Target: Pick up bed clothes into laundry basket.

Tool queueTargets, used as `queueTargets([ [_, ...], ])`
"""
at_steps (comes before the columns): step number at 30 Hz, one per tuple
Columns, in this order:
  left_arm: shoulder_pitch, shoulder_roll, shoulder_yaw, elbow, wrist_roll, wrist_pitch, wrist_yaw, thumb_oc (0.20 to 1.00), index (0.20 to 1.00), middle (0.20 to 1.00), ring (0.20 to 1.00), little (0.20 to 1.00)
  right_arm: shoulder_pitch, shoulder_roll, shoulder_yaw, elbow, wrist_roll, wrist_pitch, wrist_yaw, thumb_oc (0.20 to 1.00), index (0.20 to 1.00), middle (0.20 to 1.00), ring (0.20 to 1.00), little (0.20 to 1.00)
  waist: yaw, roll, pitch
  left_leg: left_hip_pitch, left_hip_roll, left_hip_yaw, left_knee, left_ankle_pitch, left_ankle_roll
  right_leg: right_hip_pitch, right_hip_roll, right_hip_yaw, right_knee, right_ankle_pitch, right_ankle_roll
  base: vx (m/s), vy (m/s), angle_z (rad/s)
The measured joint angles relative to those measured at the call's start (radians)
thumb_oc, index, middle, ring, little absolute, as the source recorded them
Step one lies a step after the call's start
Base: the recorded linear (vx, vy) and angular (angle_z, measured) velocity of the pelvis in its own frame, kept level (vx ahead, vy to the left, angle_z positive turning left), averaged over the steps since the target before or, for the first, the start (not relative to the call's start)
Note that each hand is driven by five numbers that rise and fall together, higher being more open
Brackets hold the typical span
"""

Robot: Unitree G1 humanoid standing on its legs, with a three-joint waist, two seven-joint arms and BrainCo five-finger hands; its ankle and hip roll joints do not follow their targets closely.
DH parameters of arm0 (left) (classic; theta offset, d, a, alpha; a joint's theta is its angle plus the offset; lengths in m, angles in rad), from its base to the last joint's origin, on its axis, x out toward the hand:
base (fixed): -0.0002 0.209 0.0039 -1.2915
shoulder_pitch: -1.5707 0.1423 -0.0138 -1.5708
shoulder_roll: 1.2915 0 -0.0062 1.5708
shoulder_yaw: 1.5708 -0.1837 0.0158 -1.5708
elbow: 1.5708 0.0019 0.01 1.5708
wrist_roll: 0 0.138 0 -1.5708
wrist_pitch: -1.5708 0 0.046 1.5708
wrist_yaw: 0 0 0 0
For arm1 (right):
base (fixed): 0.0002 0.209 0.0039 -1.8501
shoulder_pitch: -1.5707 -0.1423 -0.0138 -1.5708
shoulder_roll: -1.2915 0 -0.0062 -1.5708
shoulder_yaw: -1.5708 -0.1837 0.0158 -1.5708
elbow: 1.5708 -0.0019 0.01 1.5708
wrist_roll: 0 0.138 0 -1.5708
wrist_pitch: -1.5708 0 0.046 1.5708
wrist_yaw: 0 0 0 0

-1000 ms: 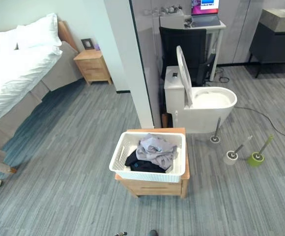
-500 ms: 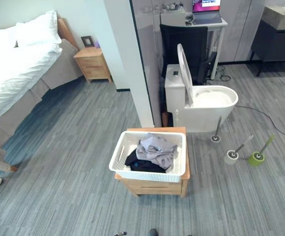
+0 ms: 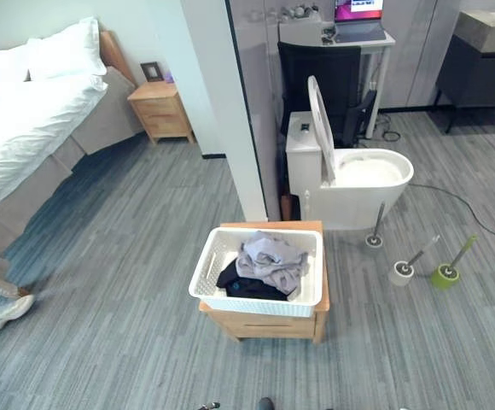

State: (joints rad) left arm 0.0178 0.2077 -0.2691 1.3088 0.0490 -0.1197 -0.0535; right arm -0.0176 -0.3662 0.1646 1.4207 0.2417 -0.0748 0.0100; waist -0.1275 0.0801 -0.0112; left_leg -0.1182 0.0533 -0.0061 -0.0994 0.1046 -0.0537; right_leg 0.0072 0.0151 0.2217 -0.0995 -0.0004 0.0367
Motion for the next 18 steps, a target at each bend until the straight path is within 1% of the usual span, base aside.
queueTargets([
  [18, -0.005, 0.0, -0.002, 0.0, 0.002, 0.001, 0.0, 1.0, 1.0, 1.0, 1.0, 1.0, 0.0, 0.014, 0.002, 0.0, -0.006, 0.0, 0.002, 1.0, 1.0, 1.0, 1.0, 1.0, 0.0, -0.004, 0.002, 0.0, 0.001, 0.004, 0.0, 0.0, 0.0, -0.001, 0.0, 0.004, 0.0, 0.0, 0.0, 0.0, 0.0, 0.0],
])
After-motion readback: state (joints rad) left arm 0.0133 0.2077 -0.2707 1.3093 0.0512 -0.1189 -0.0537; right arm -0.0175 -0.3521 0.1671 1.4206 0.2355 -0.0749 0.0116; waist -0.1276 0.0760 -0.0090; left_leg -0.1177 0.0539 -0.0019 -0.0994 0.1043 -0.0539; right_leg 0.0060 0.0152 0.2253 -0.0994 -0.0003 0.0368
